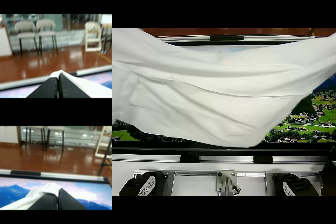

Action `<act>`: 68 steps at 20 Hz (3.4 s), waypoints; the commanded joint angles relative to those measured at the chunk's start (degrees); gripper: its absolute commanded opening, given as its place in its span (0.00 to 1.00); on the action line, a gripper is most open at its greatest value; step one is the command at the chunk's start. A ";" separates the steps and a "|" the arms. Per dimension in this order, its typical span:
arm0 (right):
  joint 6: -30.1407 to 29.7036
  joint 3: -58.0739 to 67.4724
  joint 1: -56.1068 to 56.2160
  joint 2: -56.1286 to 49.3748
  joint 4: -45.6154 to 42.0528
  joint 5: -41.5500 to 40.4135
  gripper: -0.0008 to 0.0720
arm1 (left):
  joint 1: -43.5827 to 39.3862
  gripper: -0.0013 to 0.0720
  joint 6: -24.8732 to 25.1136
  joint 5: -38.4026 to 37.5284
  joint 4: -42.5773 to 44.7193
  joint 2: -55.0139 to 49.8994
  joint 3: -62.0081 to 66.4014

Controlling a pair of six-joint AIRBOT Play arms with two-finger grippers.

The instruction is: Fold the shirts.

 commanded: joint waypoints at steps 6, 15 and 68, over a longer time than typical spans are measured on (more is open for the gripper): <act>2.45 -8.81 -0.04 -10.51 3.13 -18.91 0.08 | -0.63 0.06 -6.21 -10.10 0.94 0.13 -23.47; 5.53 -17.84 -0.04 -39.30 27.08 -4.04 0.08 | -2.19 0.06 -6.25 0.13 -0.39 0.09 -59.78; -2.95 -8.74 -2.12 -9.81 16.22 6.51 0.08 | -2.19 0.06 -6.05 11.43 -4.76 -0.15 -16.46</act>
